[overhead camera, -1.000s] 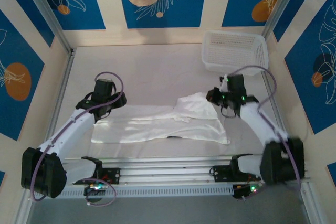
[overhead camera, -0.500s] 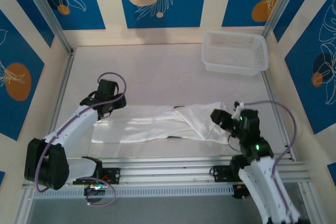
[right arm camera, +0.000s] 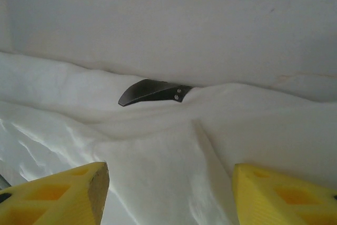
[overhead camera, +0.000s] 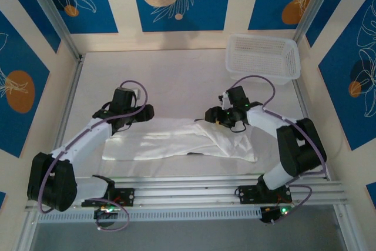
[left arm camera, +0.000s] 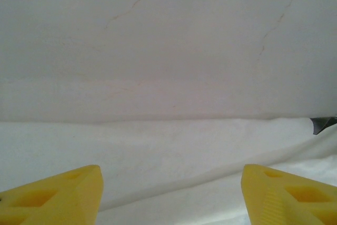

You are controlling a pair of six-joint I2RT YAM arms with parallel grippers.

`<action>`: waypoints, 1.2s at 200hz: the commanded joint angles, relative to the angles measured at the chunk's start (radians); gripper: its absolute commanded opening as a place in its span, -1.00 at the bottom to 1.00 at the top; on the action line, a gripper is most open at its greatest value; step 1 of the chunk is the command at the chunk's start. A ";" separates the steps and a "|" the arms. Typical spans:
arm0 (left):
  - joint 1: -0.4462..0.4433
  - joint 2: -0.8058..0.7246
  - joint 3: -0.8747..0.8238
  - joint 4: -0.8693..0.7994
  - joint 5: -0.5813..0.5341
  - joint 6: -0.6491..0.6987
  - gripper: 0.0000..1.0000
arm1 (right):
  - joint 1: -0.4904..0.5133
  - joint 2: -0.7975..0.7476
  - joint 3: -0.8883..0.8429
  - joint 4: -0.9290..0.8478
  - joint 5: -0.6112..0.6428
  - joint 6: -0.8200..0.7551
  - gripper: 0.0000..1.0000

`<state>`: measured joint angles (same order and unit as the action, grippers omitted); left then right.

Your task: Fold the inside-out t-shirt

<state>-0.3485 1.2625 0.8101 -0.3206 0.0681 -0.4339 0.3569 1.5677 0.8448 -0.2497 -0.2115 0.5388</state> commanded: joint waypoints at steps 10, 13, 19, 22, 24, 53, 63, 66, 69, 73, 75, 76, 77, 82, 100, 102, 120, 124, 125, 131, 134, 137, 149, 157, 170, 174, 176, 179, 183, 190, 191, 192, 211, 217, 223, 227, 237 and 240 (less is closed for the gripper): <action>-0.011 0.011 -0.010 0.010 0.018 0.024 0.41 | 0.017 0.011 0.027 0.024 -0.093 -0.008 -0.14; -0.011 0.011 -0.011 0.010 0.016 0.024 0.41 | 0.017 0.008 0.024 0.025 -0.100 -0.006 -0.24; -0.010 0.013 -0.012 0.011 0.013 0.023 0.41 | 0.017 0.000 0.018 0.026 -0.117 -0.005 -0.44; -0.011 0.014 -0.012 0.010 0.011 0.024 0.41 | 0.018 -0.003 0.016 0.024 -0.127 -0.004 -0.53; -0.011 0.016 -0.012 0.009 0.010 0.025 0.41 | 0.019 -0.007 0.015 0.022 -0.133 -0.005 -0.58; -0.011 0.025 -0.010 0.011 0.004 0.020 0.41 | 0.045 -0.059 -0.003 -0.052 -0.204 -0.030 -1.00; -0.010 0.027 -0.009 0.011 0.005 0.019 0.41 | 0.075 -0.082 -0.016 -0.080 -0.235 -0.048 -1.00; -0.011 0.026 -0.008 0.010 0.005 0.018 0.42 | 0.087 -0.088 -0.022 -0.087 -0.245 -0.054 -1.00; -0.011 0.027 -0.008 0.010 0.005 0.020 0.42 | 0.098 -0.094 -0.028 -0.092 -0.259 -0.059 -1.00; -0.011 0.026 -0.008 0.010 0.005 0.019 0.42 | 0.117 -0.101 -0.036 -0.099 -0.276 -0.064 -1.00; -0.011 0.026 -0.008 0.010 0.004 0.019 0.42 | 0.129 -0.103 -0.041 -0.104 -0.280 -0.066 -1.00; -0.011 0.027 -0.008 0.010 0.004 0.020 0.42 | 0.134 -0.105 -0.043 -0.104 -0.291 -0.069 -1.00; -0.011 0.026 -0.008 0.011 0.004 0.019 0.42 | 0.138 -0.106 -0.044 -0.107 -0.296 -0.070 -1.00; -0.011 0.026 -0.008 0.012 0.004 0.018 0.42 | 0.167 -0.111 -0.053 -0.116 -0.325 -0.081 -1.00; -0.011 0.028 -0.011 0.016 0.003 0.016 0.42 | 0.250 -0.127 -0.057 -0.170 -0.383 -0.124 -0.92; -0.012 0.028 -0.011 0.016 0.004 0.015 0.42 | 0.253 -0.129 -0.056 -0.184 -0.385 -0.127 -0.85; -0.013 0.031 -0.009 0.021 0.014 0.011 0.42 | 0.242 -0.184 -0.042 -0.225 -0.399 -0.118 -0.32; -0.012 0.031 -0.008 0.020 0.016 0.009 0.41 | 0.232 -0.204 -0.043 -0.221 -0.404 -0.114 -0.30; -0.013 0.031 -0.009 0.021 0.017 0.009 0.41 | 0.229 -0.209 -0.043 -0.220 -0.406 -0.112 -0.29; -0.015 0.031 -0.008 0.021 0.019 0.008 0.42 | 0.208 -0.243 -0.043 -0.207 -0.415 -0.102 -0.25; -0.014 0.031 -0.006 0.021 0.020 0.006 0.42 | 0.197 -0.260 -0.046 -0.197 -0.417 -0.096 -0.23; -0.015 0.031 -0.006 0.020 0.021 0.006 0.41 | 0.184 -0.279 -0.048 -0.184 -0.417 -0.087 -0.20; -0.019 0.029 -0.005 0.023 0.025 0.003 0.42 | 0.122 -0.345 -0.073 -0.113 -0.380 -0.038 -0.11; -0.022 0.031 -0.005 0.026 0.031 0.002 0.41 | 0.078 -0.378 -0.097 -0.068 -0.311 0.003 -0.10; -0.032 0.039 -0.001 0.027 0.043 -0.003 0.27 | 0.022 -0.392 -0.124 -0.052 -0.162 0.043 -0.12; -0.037 0.043 0.002 0.024 0.045 -0.005 0.21 | 0.008 -0.385 -0.124 -0.056 -0.127 0.044 -0.14; -0.040 0.045 0.003 0.023 0.046 -0.005 0.19 | 0.002 -0.379 -0.124 -0.059 -0.113 0.042 -0.15; -0.048 0.048 0.005 0.021 0.046 -0.006 0.15 | -0.006 -0.370 -0.120 -0.063 -0.101 0.037 -0.16; -0.056 0.052 0.008 0.017 0.044 -0.005 0.09 | -0.013 -0.353 -0.113 -0.069 -0.095 0.027 -0.17; -0.075 0.060 0.014 0.006 0.031 -0.006 -0.11 | -0.016 -0.320 -0.095 -0.087 -0.087 0.008 -0.17; -0.078 0.062 0.015 0.005 0.029 -0.006 -0.17 | -0.015 -0.313 -0.092 -0.089 -0.086 0.007 -0.17; -0.079 0.063 0.016 0.002 0.027 -0.007 -0.22 | -0.015 -0.308 -0.090 -0.092 -0.086 0.005 -0.17; -0.140 0.093 0.031 -0.033 0.008 -0.025 -1.00 | -0.009 -0.214 -0.065 -0.115 -0.086 0.001 -0.25; -0.164 0.107 0.036 -0.047 -0.009 -0.038 -1.00 | -0.010 -0.187 -0.060 -0.127 -0.073 0.005 -0.35; -0.186 0.126 0.043 -0.065 -0.023 -0.050 -1.00 | -0.014 -0.164 -0.055 -0.141 -0.049 0.008 -0.45; -0.200 0.143 0.052 -0.081 -0.035 -0.058 -1.00 | -0.017 -0.149 -0.053 -0.154 -0.026 0.013 -0.52; -0.232 0.196 0.084 -0.146 -0.091 -0.097 -1.00 | -0.024 -0.123 -0.047 -0.188 0.041 0.026 -0.74; -0.240 0.213 0.096 -0.164 -0.111 -0.112 -1.00 | -0.027 -0.118 -0.045 -0.195 0.065 0.029 -0.79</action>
<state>-0.5247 1.3880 0.8322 -0.3561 0.0582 -0.4679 0.3435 1.4055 0.7639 -0.3538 -0.2886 0.5461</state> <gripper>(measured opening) 0.048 0.191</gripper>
